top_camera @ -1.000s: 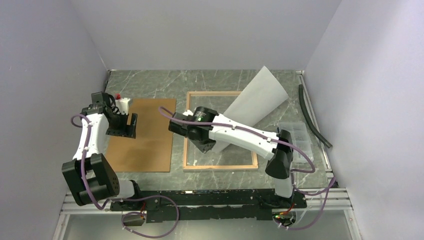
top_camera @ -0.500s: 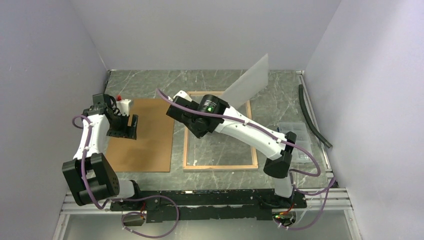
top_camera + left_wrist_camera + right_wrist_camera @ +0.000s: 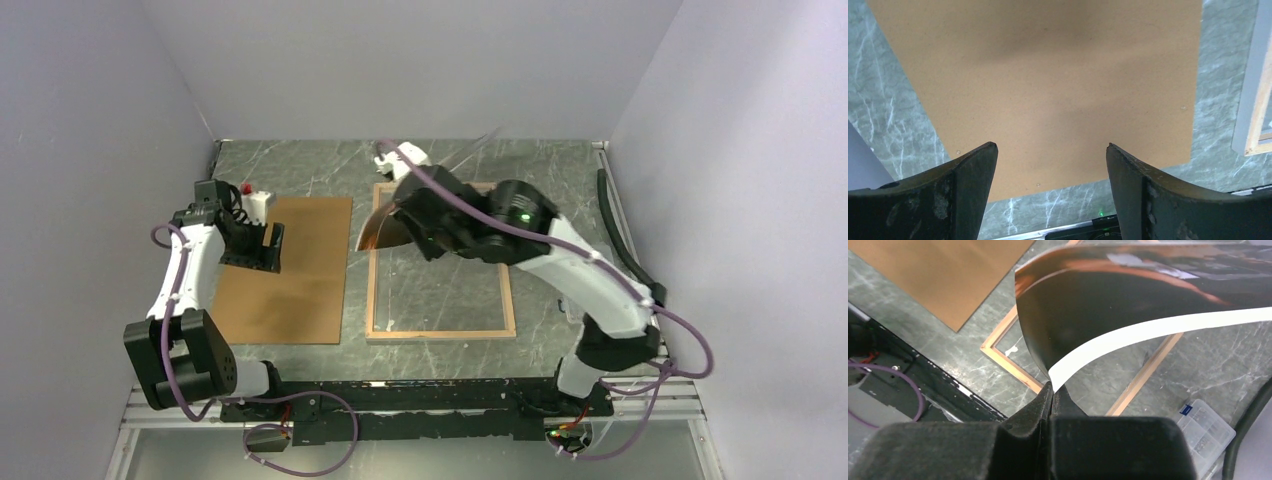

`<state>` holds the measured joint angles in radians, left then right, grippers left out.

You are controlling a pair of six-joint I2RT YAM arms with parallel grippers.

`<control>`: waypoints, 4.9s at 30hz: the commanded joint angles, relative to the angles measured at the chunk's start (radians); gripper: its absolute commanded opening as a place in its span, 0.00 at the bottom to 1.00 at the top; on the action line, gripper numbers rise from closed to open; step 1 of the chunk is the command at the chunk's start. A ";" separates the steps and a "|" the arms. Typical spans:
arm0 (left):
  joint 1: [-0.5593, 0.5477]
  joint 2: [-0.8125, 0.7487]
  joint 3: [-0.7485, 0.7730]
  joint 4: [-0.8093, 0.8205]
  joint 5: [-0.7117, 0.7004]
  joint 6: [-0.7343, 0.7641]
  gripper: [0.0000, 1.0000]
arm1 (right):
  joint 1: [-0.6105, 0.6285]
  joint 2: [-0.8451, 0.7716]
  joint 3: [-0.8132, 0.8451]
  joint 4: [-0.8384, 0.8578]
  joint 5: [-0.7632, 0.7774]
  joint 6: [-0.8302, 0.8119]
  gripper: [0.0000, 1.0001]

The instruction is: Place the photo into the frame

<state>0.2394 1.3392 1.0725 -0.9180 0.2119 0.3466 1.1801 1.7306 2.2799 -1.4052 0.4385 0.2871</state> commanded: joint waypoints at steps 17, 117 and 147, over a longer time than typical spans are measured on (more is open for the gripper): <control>-0.645 0.227 0.353 -0.001 -0.154 -0.233 0.83 | -0.003 -0.350 -0.355 -0.049 -0.035 0.095 0.00; -0.247 0.074 0.183 0.066 -0.181 -0.359 0.76 | -0.139 0.511 -0.091 0.324 -0.773 -0.162 0.00; -0.248 0.030 0.170 0.072 -0.077 -0.296 0.74 | -0.134 0.226 -0.572 0.471 -0.568 0.231 0.00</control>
<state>-0.0063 1.4147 1.2194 -0.8726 0.1093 0.0414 1.0428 1.9709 1.7367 -0.9424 -0.1967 0.4557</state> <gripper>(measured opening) 0.746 0.008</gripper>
